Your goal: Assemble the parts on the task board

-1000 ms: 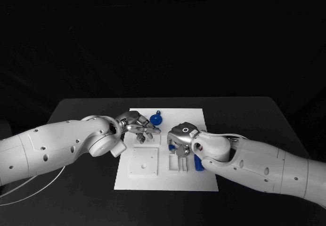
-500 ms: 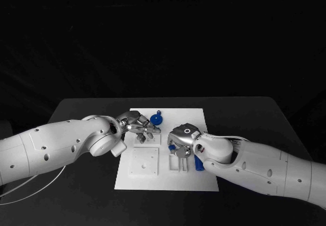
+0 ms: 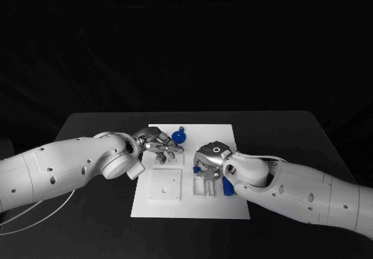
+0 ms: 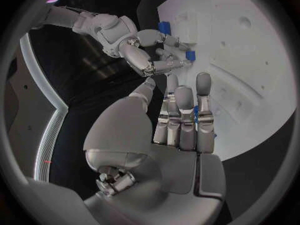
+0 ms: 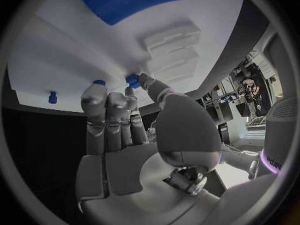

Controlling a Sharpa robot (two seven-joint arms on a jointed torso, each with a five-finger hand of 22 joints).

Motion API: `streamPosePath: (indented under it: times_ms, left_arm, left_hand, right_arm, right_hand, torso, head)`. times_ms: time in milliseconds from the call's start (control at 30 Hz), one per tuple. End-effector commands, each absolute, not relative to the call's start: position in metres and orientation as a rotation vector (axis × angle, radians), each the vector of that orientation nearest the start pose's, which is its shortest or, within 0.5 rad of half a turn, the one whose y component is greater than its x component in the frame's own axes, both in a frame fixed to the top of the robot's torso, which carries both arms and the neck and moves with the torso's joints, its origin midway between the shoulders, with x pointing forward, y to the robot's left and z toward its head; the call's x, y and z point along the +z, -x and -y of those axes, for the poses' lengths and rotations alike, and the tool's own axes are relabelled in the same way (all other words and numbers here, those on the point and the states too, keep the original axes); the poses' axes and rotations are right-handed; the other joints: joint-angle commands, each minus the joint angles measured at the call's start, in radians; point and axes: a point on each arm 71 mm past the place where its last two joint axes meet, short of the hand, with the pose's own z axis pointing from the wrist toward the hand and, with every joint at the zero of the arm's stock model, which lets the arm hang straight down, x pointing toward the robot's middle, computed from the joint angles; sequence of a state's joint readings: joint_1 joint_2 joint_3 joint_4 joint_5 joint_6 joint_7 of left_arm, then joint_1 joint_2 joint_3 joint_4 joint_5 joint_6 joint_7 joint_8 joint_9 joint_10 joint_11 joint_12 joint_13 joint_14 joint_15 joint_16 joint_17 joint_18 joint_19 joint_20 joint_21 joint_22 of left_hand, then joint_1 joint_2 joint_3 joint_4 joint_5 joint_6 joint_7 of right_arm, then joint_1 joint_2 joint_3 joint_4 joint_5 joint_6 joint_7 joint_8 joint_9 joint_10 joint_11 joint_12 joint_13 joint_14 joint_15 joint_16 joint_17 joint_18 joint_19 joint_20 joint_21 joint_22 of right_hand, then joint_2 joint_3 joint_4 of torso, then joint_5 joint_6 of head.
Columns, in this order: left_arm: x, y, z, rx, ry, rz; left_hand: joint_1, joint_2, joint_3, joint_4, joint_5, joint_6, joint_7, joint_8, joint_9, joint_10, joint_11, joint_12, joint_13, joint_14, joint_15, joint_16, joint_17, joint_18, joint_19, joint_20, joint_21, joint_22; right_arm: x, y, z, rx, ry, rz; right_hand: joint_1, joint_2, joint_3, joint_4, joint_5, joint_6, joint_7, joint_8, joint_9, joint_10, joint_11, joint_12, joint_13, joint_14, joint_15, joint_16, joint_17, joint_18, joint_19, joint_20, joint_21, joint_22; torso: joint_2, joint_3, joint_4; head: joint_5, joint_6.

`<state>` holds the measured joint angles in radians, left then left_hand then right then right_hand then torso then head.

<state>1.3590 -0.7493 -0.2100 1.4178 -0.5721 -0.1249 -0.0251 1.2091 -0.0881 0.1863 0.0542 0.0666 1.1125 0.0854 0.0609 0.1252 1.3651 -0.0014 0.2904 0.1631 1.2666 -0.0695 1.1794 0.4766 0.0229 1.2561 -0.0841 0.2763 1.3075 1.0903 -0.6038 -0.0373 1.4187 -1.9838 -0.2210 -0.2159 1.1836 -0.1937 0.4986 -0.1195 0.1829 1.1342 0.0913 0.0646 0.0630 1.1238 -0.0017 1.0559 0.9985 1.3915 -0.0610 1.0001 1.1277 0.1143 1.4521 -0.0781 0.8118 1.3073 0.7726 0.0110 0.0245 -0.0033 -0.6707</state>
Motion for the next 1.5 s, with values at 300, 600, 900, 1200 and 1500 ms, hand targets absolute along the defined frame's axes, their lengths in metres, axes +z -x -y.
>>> streamPosePath:
  times_ms: [300, 600, 900, 1200, 1500]
  left_arm:
    - [-0.189, -0.506, -0.183, -1.083, 0.487, -2.013]
    - [-0.190, -0.506, -0.184, -1.081, 0.486, -2.013]
    - [-0.190, -0.506, -0.183, -1.081, 0.484, -2.015]
    - [-0.190, -0.506, -0.183, -1.081, 0.482, -2.016]
    - [-0.190, -0.506, -0.182, -1.082, 0.481, -2.018]
  left_hand:
    - [0.000, 0.010, -0.003, -0.006, -0.001, -0.011, 0.001, 0.005, -0.001, -0.005, 0.002, 0.005, 0.001, 0.000, 0.005, -0.003, 0.000, 0.017, 0.006, -0.002, -0.004, 0.018]
    - [-0.001, 0.009, -0.003, -0.006, -0.001, -0.012, 0.001, 0.005, -0.002, -0.005, 0.002, 0.005, 0.001, 0.000, 0.005, -0.003, 0.000, 0.017, 0.007, -0.002, -0.004, 0.018]
    - [-0.001, 0.009, -0.003, -0.006, -0.001, -0.012, 0.001, 0.005, -0.002, -0.005, 0.002, 0.005, 0.001, 0.000, 0.005, -0.003, 0.000, 0.017, 0.007, -0.002, -0.004, 0.018]
    - [-0.001, 0.009, -0.003, -0.006, -0.001, -0.012, 0.001, 0.005, -0.002, -0.005, 0.002, 0.005, 0.001, 0.000, 0.005, -0.003, 0.000, 0.017, 0.007, -0.002, -0.004, 0.018]
    - [0.000, 0.010, -0.003, -0.007, 0.000, -0.014, 0.001, 0.005, -0.001, -0.006, 0.002, 0.006, 0.001, 0.000, 0.005, -0.003, 0.000, 0.017, 0.007, -0.001, -0.005, 0.018]
  right_arm:
    - [-0.242, -0.472, 0.102, 0.437, 0.648, -1.616]
    - [-0.244, -0.473, 0.100, 0.439, 0.659, -1.638]
    - [-0.249, -0.474, 0.100, 0.431, 0.681, -1.685]
    - [-0.253, -0.476, 0.102, 0.405, 0.694, -1.720]
    - [-0.251, -0.478, 0.101, 0.384, 0.672, -1.688]
  right_hand:
    - [0.021, -0.013, 0.031, -0.049, 0.022, -0.024, 0.007, -0.003, -0.001, -0.007, 0.004, -0.001, -0.006, -0.004, 0.001, 0.009, 0.005, -0.018, 0.005, 0.000, 0.011, 0.095]
    - [0.011, -0.006, 0.007, -0.053, 0.027, -0.014, 0.003, -0.003, -0.001, -0.009, 0.003, 0.003, -0.005, -0.004, 0.002, 0.012, 0.009, -0.018, 0.002, 0.002, 0.013, 0.095]
    - [0.004, 0.018, 0.009, -0.043, 0.026, 0.037, -0.010, -0.003, -0.001, -0.011, -0.003, 0.009, 0.000, -0.005, 0.000, 0.012, 0.010, -0.019, -0.001, 0.001, 0.015, 0.095]
    - [-0.007, 0.059, 0.103, -0.036, 0.011, 0.075, -0.018, -0.003, 0.000, -0.008, -0.009, 0.014, 0.006, -0.003, -0.005, 0.019, 0.016, -0.024, -0.004, -0.003, 0.035, 0.098]
    - [-0.020, 0.059, 0.153, -0.035, 0.013, 0.077, -0.018, -0.002, 0.000, -0.003, -0.012, 0.013, 0.005, 0.001, -0.007, 0.020, 0.016, -0.024, -0.003, -0.006, 0.044, 0.098]
  torso:
    - [0.001, -0.0004, 0.0011]
    - [0.001, -0.0002, 0.0003]
    - [0.001, -0.0001, 0.0011]
    - [0.000, 0.0006, 0.0003]
    - [0.000, 0.0000, 0.0006]
  head:
    - [-0.002, 0.000]
    - [-0.002, -0.001]
    - [-0.003, -0.003]
    - [-0.004, -0.006]
    - [-0.006, -0.005]
